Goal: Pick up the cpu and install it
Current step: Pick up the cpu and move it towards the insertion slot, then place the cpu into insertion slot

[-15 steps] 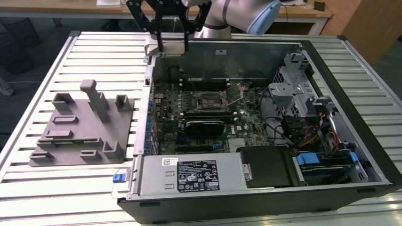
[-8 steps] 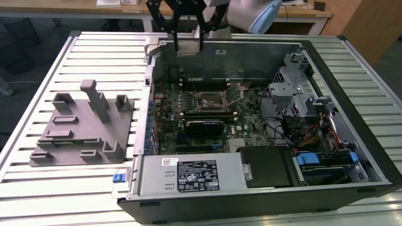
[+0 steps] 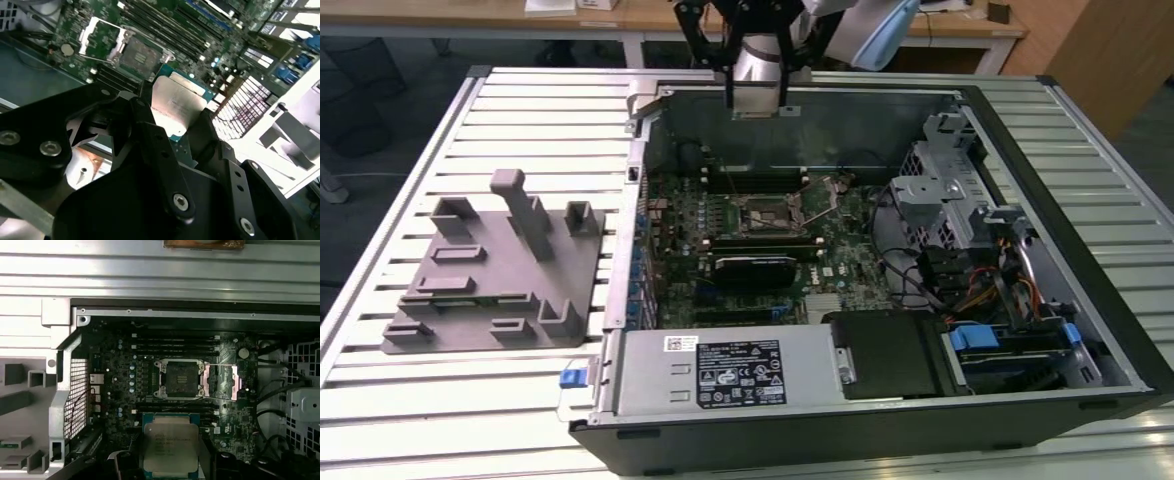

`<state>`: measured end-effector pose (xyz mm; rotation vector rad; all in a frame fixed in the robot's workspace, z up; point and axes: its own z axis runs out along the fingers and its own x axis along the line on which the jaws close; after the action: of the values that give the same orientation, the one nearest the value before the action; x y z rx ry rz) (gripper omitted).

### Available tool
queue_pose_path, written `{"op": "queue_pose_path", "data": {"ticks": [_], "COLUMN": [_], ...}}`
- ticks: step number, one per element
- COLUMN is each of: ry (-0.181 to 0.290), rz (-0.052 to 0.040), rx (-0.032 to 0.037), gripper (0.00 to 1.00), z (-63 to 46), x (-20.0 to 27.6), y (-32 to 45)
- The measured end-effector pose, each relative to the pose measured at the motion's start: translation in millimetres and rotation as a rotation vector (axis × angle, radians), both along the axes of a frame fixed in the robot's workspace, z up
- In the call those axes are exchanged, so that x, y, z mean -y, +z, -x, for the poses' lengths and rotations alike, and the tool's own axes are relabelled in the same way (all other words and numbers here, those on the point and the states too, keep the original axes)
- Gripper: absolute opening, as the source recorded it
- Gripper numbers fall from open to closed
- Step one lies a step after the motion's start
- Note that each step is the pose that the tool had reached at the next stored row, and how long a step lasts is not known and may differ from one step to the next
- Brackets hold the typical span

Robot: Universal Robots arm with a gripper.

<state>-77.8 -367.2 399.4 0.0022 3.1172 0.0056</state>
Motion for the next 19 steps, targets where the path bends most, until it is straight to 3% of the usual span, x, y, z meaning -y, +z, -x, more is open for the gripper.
{"op": "queue_pose_path", "data": {"ticks": [4,10,19], "ry": [0.000,-0.005,-0.138], "rz": [0.0002,0.0012,0.0028], "rx": [-0.0001,0.0000,-0.0001], "gripper": [0.53,0.53,0.53], "z": [-9.3,-11.2,-11.4], "x": [-0.1,-0.1,-0.1], "y": [-0.2,-0.3,-1.2]}}
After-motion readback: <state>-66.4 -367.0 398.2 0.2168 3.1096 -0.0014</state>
